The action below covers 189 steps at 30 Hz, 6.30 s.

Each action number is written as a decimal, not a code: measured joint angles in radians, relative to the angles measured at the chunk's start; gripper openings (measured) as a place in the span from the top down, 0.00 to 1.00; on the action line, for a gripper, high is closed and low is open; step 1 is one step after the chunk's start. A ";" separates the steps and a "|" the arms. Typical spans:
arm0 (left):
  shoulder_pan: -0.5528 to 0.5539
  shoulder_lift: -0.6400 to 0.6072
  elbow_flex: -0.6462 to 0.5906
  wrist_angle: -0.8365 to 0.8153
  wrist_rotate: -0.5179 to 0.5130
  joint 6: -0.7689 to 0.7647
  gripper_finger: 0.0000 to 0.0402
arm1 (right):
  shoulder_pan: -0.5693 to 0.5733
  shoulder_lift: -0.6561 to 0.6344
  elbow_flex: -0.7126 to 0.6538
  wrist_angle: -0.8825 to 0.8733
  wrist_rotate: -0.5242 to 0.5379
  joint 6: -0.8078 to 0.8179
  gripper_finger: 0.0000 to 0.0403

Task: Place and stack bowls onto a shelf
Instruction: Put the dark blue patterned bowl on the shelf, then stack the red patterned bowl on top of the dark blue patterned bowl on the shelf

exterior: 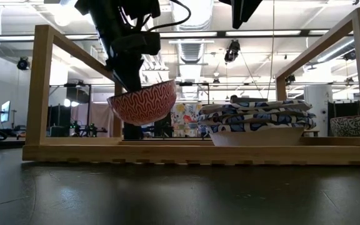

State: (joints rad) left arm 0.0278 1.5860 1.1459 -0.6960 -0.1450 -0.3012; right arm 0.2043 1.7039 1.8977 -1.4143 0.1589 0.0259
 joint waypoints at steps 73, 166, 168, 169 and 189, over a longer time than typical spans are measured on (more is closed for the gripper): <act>-0.027 0.093 0.062 -0.002 0.081 0.451 0.98 | 0.000 0.000 0.000 0.014 -0.001 0.001 0.64; -0.023 -0.362 0.147 0.071 0.100 0.336 0.64 | -0.185 -0.627 -1.047 0.118 -0.214 0.677 0.49; -0.023 -0.368 0.147 0.065 0.100 0.340 0.64 | -0.185 -0.621 -1.065 0.120 -0.221 0.679 0.48; -0.023 -0.371 0.147 0.062 0.100 0.341 0.64 | -0.185 -0.619 -1.074 0.124 -0.231 0.682 0.47; -0.023 -0.415 0.147 -0.006 0.099 0.349 0.64 | -0.185 -0.608 -1.146 0.262 -0.219 0.755 0.50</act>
State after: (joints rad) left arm 0.0051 1.1710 1.2934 -0.7017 -0.0460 0.0483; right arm 0.0189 1.0962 0.7515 -1.1518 -0.0602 0.7807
